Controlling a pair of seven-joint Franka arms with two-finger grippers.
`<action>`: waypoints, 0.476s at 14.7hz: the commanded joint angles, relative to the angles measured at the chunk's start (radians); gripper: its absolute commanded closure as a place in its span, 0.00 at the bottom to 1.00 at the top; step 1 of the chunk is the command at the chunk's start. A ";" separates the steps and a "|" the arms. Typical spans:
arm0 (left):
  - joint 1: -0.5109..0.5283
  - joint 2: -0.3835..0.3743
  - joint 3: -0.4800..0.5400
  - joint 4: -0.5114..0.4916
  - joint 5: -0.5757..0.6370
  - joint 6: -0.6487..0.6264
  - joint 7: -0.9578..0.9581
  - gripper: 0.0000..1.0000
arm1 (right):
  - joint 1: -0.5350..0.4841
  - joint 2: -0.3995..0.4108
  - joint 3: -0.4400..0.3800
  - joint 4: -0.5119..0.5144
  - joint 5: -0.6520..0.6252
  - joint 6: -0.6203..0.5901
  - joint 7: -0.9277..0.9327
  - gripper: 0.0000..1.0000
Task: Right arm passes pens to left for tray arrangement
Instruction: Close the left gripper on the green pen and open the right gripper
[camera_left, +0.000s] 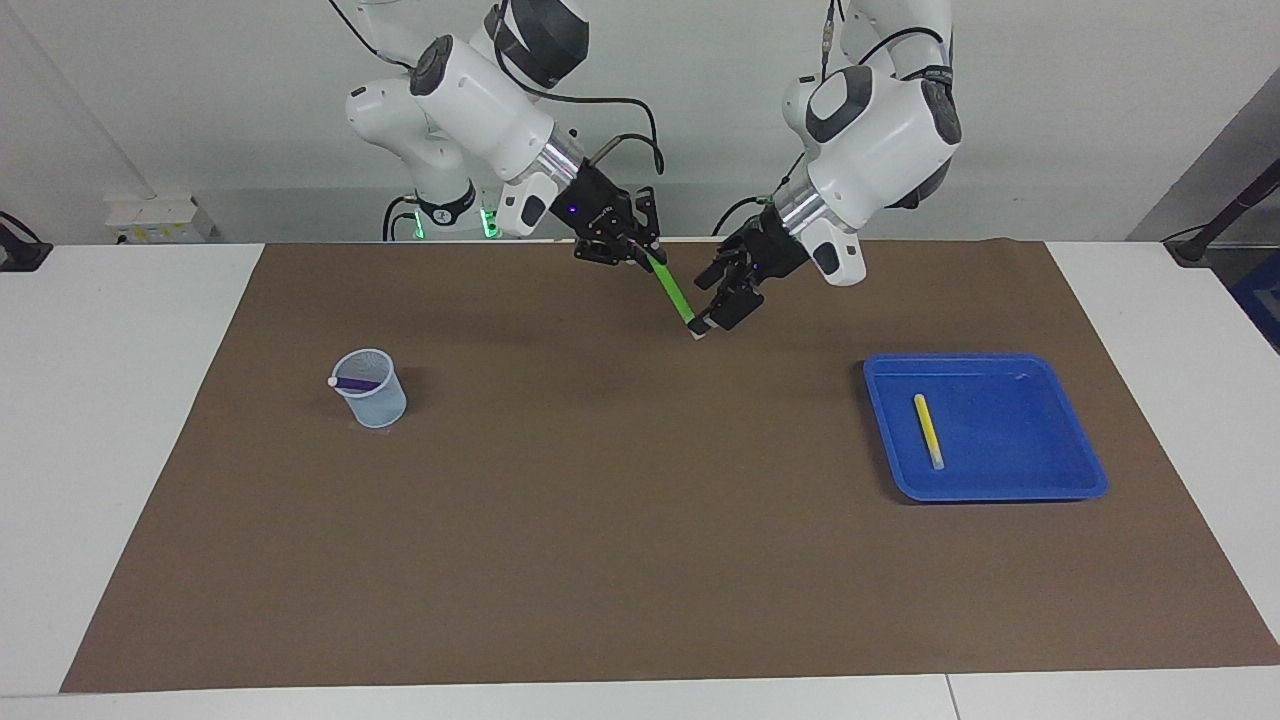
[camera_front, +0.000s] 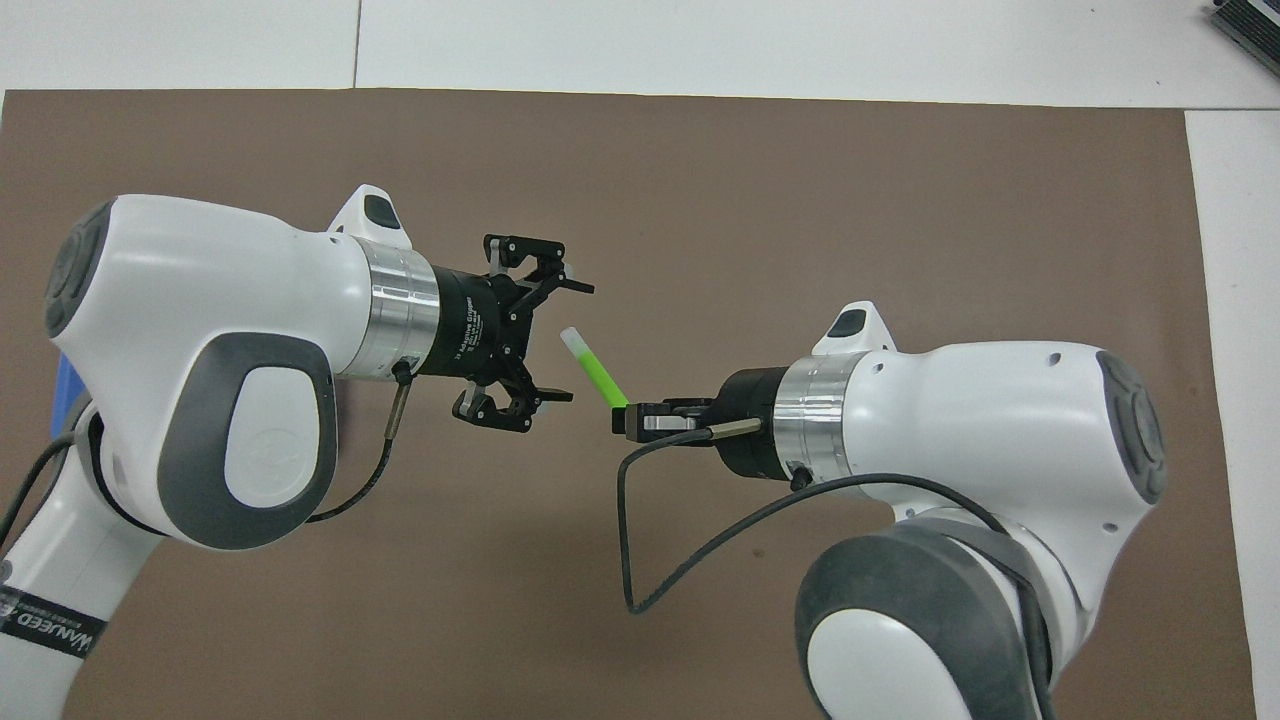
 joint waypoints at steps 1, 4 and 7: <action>-0.010 -0.070 0.013 -0.093 -0.036 -0.006 0.105 0.03 | 0.000 -0.022 0.000 -0.026 0.025 0.019 0.008 1.00; -0.033 -0.078 0.013 -0.110 -0.039 0.008 0.109 0.04 | -0.002 -0.022 0.000 -0.026 0.025 0.019 0.008 1.00; -0.053 -0.081 0.014 -0.115 -0.051 0.016 0.111 0.07 | -0.002 -0.022 0.000 -0.026 0.025 0.019 0.008 1.00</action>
